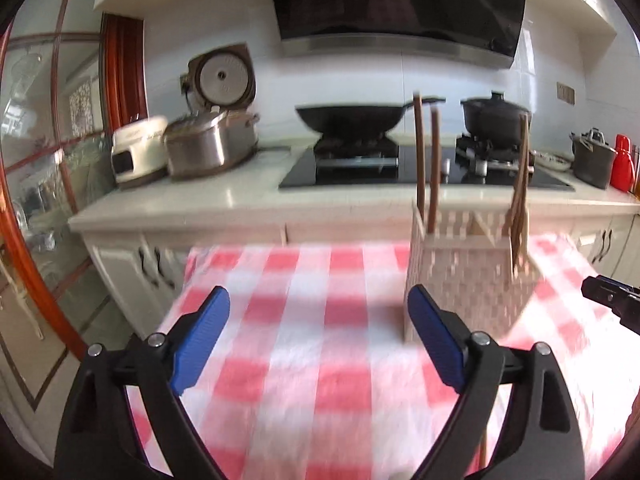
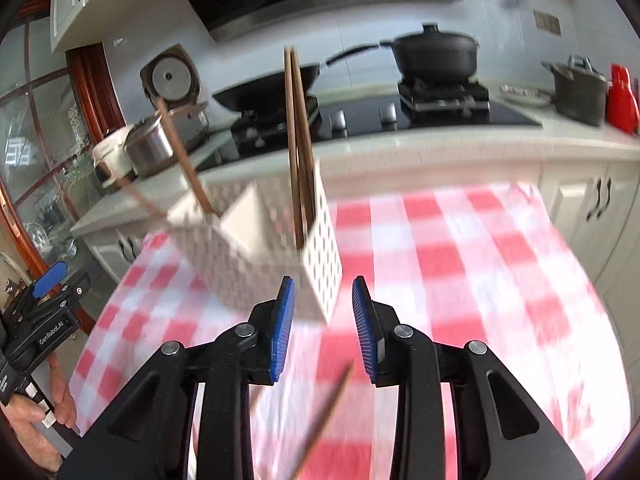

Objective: Organize utensils
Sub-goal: 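Move back to the table and close the left tool on a brown chopstick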

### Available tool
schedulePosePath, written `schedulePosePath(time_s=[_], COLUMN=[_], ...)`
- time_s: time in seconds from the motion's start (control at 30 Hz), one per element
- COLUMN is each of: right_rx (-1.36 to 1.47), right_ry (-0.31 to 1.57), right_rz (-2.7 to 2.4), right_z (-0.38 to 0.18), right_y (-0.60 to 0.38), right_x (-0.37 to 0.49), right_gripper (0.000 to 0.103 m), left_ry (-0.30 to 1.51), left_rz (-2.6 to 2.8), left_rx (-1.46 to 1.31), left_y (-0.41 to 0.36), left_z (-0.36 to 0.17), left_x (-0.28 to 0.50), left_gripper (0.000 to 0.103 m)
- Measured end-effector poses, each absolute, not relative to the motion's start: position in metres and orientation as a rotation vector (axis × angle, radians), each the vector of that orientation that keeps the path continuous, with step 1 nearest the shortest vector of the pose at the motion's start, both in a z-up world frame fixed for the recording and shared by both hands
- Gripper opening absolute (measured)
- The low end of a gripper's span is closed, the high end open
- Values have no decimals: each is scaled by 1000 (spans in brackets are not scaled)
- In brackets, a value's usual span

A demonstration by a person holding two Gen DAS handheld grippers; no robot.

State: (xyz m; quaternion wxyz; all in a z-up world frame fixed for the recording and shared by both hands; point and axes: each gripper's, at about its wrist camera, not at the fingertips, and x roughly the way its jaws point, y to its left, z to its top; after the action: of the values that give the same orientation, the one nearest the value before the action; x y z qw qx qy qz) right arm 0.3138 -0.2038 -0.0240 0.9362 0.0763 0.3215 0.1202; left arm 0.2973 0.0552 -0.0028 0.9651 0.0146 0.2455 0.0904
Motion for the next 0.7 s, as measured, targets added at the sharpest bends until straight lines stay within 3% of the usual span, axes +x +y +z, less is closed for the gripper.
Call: schedulePosePath(time_s=[0.4, 0.7], right_rx=[120, 112], right_ry=[771, 794], right_rz=[268, 250], right_z=[-88, -100], right_y=[-199, -203], right_x=[241, 225], right_gripper=[31, 31], left_ry=[630, 640], left_rz=[159, 48], left_rx=[-31, -6], left_y=[58, 21], left_z=[-63, -51], left_x=[218, 230], left_gripper=[88, 87])
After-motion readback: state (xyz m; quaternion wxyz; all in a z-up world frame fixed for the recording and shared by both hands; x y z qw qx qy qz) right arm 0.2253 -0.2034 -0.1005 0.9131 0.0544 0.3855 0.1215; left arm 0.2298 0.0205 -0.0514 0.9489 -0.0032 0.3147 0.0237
